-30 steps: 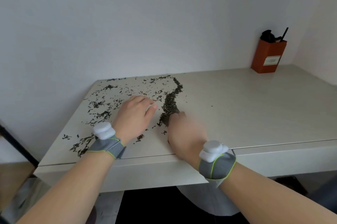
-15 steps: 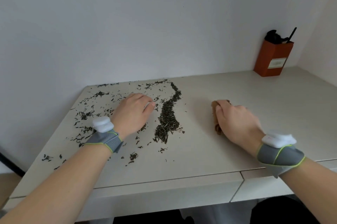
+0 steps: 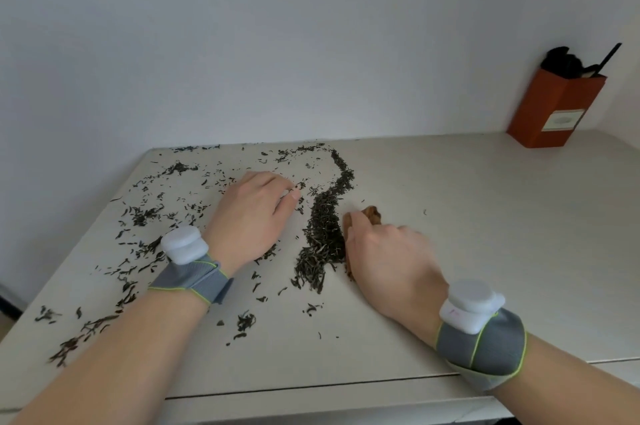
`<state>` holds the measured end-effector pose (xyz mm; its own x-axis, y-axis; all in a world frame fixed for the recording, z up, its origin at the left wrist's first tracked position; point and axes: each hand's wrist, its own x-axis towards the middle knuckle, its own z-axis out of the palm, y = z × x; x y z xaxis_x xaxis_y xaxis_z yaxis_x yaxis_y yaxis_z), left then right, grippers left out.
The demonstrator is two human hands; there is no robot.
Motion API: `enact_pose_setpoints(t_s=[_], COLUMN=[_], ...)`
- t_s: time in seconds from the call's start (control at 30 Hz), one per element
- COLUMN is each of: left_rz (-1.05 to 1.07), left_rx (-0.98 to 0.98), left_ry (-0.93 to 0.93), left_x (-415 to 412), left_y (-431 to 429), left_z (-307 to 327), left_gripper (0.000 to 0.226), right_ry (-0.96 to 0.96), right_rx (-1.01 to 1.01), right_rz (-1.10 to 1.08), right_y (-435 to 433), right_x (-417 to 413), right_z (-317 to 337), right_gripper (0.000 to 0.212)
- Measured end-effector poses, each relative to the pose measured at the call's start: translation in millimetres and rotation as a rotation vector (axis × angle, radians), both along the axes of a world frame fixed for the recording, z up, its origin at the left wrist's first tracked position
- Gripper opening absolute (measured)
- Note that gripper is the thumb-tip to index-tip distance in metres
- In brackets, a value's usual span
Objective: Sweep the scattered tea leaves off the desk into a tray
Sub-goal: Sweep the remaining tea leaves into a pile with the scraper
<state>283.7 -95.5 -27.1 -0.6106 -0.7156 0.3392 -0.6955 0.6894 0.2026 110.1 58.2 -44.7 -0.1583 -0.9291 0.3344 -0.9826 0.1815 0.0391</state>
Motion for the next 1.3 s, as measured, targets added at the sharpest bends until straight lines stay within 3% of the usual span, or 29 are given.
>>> enact_pose_setpoints(t_s=[0.2, 0.3, 0.47, 0.77, 1.17, 1.3], left_rz=[-0.011, -0.01, -0.021, -0.031, -0.002, -0.006], left_rx=[0.02, 0.028, 0.03, 0.018, 0.06, 0.052], left_ry=[0.034, 0.037, 0.041, 0.051, 0.054, 0.061], left_x=[-1, -1, 1, -2, 0, 1], left_y=[1, 2, 2, 1, -5, -6], left_z=[0, 0, 0, -4, -4, -4], left_gripper=[0.042, 0.042, 0.043, 0.044, 0.048, 0.047], right_ry=[-0.006, -0.141, -0.245, -0.138, 0.074, 0.034], right_rx=[-0.05, -0.067, -0.118, 0.047, -0.089, -0.099], right_rz=[0.079, 0.118, -0.008, -0.311, 0.076, 0.129], right_y=[-15, -13, -7, -7, -68, -79], right_x=[23, 13, -44, -124, -22, -4], right_z=[1, 5, 17, 10, -2, -4], right_gripper=[0.002, 0.018, 0.032, 0.038, 0.014, 0.015])
